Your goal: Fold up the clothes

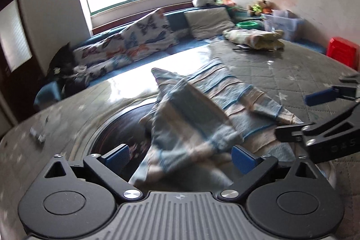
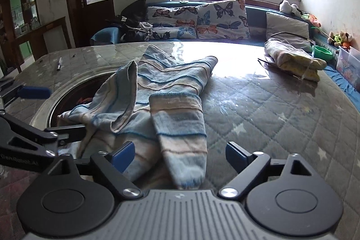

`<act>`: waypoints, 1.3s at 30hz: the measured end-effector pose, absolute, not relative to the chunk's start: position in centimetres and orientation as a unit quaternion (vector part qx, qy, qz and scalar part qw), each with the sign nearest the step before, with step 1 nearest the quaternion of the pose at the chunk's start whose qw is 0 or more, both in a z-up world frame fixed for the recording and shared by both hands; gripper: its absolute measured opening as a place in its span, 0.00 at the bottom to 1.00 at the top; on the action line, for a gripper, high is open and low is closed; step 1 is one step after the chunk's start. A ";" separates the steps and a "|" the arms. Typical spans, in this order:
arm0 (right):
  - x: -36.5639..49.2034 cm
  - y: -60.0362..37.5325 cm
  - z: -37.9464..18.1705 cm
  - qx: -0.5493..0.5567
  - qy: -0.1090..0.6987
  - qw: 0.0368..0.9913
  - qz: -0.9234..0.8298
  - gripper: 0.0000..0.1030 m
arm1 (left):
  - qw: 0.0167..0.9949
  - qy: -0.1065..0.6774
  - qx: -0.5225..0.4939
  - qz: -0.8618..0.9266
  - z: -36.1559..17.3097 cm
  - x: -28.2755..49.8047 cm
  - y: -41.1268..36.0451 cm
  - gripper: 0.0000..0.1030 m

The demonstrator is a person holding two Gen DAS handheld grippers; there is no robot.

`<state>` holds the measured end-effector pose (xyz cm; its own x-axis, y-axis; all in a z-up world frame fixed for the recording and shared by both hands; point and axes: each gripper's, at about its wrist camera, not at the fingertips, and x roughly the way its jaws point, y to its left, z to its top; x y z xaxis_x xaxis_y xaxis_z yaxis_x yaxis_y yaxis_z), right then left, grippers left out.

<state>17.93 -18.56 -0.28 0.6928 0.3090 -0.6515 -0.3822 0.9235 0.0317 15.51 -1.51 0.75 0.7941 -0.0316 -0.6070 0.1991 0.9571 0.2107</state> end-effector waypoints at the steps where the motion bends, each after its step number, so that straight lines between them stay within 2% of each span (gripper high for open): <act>1: 18.2 -18.4 -0.4 -0.056 0.344 0.918 0.189 0.84 | 0.937 0.313 0.142 -0.066 0.7 16.0 -1.8 0.94; 5: 19.7 -18.1 -0.5 -0.055 0.342 0.919 0.189 0.79 | 0.931 0.314 0.166 -0.082 0.0 17.6 -2.5 0.91; 10: 20.9 -18.2 -0.6 -0.052 0.346 0.918 0.186 0.73 | 0.926 0.320 0.175 -0.100 -0.7 18.5 -2.3 0.79; 12: 21.1 -18.4 -0.6 -0.052 0.345 0.918 0.186 0.73 | 0.925 0.319 0.176 -0.105 -0.8 18.3 -2.3 0.79; 20: 20.7 -18.8 -0.5 -0.048 0.340 0.922 0.181 0.60 | 0.922 0.296 0.199 -0.148 -0.6 16.4 -3.0 0.78; 26: 20.2 -18.3 0.0 -0.060 0.329 0.923 0.189 0.59 | 0.921 0.301 0.206 -0.139 -1.2 16.8 -3.3 0.75; 27: 20.2 -18.0 0.0 -0.067 0.328 0.923 0.191 0.59 | 0.920 0.304 0.205 -0.136 -1.3 17.0 -3.2 0.69; 28: 20.3 -17.8 -0.1 -0.071 0.328 0.922 0.193 0.58 | 0.920 0.308 0.202 -0.133 -1.4 17.3 -3.1 0.57; 29: 20.3 -17.6 -0.2 -0.075 0.329 0.921 0.196 0.56 | 0.921 0.312 0.195 -0.132 -1.4 17.5 -2.8 0.49; 30: 20.3 -17.5 -0.3 -0.077 0.330 0.919 0.201 0.50 | 0.922 0.315 0.185 -0.131 -1.3 17.6 -2.5 0.37; 31: 20.3 -17.5 -0.3 -0.077 0.331 0.918 0.203 0.45 | 0.923 0.317 0.175 -0.129 -1.2 17.7 -2.1 0.30; 34: 20.1 -17.8 -0.5 -0.068 0.331 0.919 0.204 0.38 | 0.931 0.317 0.137 -0.117 -0.6 17.6 -0.7 0.18; 35: 20.1 -18.1 -0.6 -0.062 0.333 0.919 0.203 0.36 | 0.934 0.316 0.124 -0.110 -0.4 17.5 -0.2 0.16; 37: 20.1 -18.9 -0.6 -0.045 0.335 0.919 0.202 0.24 | 0.941 0.312 0.094 -0.095 0.2 17.4 1.0 0.14; 39: 20.0 -19.7 -0.5 -0.027 0.337 0.920 0.200 0.18 | 0.946 0.308 0.065 -0.076 0.8 17.0 2.3 0.13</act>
